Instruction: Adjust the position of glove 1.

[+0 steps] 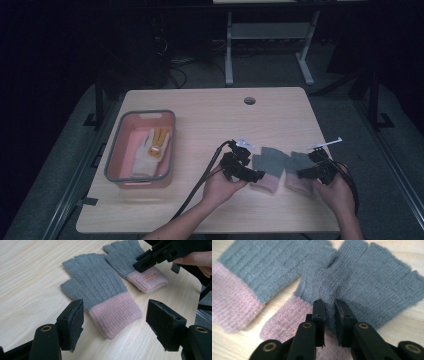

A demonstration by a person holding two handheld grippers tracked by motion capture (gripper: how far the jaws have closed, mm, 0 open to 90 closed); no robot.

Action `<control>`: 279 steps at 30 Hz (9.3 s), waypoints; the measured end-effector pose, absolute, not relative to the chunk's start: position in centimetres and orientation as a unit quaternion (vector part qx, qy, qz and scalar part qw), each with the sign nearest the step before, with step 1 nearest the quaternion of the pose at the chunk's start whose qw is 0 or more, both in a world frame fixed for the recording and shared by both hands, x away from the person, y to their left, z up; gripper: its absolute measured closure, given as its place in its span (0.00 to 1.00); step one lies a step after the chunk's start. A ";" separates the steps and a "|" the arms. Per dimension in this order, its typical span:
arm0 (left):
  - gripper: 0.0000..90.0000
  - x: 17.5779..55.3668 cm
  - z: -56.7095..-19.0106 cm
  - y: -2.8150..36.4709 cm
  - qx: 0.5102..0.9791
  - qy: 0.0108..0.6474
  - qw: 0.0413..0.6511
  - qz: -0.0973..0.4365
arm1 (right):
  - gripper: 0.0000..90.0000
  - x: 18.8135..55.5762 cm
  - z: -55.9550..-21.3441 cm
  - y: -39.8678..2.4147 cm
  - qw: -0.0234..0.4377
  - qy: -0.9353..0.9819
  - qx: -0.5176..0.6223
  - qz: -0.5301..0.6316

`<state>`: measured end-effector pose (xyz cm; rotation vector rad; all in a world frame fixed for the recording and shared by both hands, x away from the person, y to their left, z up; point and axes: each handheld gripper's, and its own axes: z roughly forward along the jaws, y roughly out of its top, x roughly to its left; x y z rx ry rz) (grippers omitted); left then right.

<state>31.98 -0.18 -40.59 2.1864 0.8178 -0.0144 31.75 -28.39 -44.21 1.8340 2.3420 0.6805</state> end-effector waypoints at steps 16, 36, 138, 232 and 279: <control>0.33 32.6 -40.1 0.8 0.844 0.345 0.410 -0.009 | 0.92 30.7 -41.6 -29.0 0.047 0.746 0.599 0.286; 0.33 32.9 -39.9 1.7 0.839 0.352 0.415 -0.003 | 0.92 31.2 -40.1 -23.3 0.032 0.759 0.578 0.298; 0.51 35.3 -46.2 -1.4 0.807 0.442 0.357 -0.163 | 0.71 31.8 -47.0 -25.0 -0.064 0.645 0.655 0.389; 0.72 34.1 -41.0 10.5 0.764 0.423 0.463 -0.154 | 0.86 32.8 -41.2 -16.2 -0.116 0.678 0.555 0.467; 0.72 33.9 -37.2 17.9 0.741 0.445 0.489 -0.115 | 0.86 36.2 -37.7 -8.4 -0.136 0.725 0.503 0.450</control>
